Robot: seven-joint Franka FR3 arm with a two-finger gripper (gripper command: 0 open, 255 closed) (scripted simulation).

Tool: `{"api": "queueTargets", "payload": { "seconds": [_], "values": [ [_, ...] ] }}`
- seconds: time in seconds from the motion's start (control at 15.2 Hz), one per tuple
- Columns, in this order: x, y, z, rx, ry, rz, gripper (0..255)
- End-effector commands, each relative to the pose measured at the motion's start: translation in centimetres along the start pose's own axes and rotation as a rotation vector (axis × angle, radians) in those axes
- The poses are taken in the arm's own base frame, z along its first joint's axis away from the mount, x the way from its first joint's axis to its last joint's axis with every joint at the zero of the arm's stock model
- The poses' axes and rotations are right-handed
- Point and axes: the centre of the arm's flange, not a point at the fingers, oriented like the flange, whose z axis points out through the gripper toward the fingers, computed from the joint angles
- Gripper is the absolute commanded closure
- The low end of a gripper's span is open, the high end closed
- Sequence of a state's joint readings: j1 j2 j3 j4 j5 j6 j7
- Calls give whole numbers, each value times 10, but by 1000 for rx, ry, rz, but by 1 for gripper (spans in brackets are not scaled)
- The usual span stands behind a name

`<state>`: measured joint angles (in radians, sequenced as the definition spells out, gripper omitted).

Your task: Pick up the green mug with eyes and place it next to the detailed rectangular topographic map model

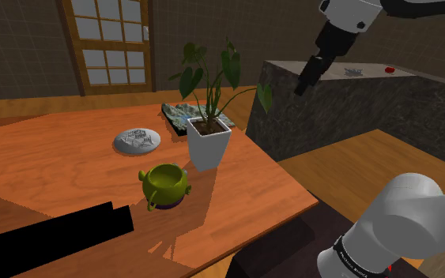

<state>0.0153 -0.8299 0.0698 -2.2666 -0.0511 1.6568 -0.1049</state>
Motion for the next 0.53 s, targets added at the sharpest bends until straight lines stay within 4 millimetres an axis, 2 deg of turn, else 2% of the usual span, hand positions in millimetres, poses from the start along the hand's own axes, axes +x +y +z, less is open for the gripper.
{"api": "queueTargets", "payload": {
  "seconds": [0.0, 0.46],
  "values": [
    [0, 0, 0, 0, 0, 0, 0],
    [63, -25, 62, 80, -30, -90, 0]
  ]
}}
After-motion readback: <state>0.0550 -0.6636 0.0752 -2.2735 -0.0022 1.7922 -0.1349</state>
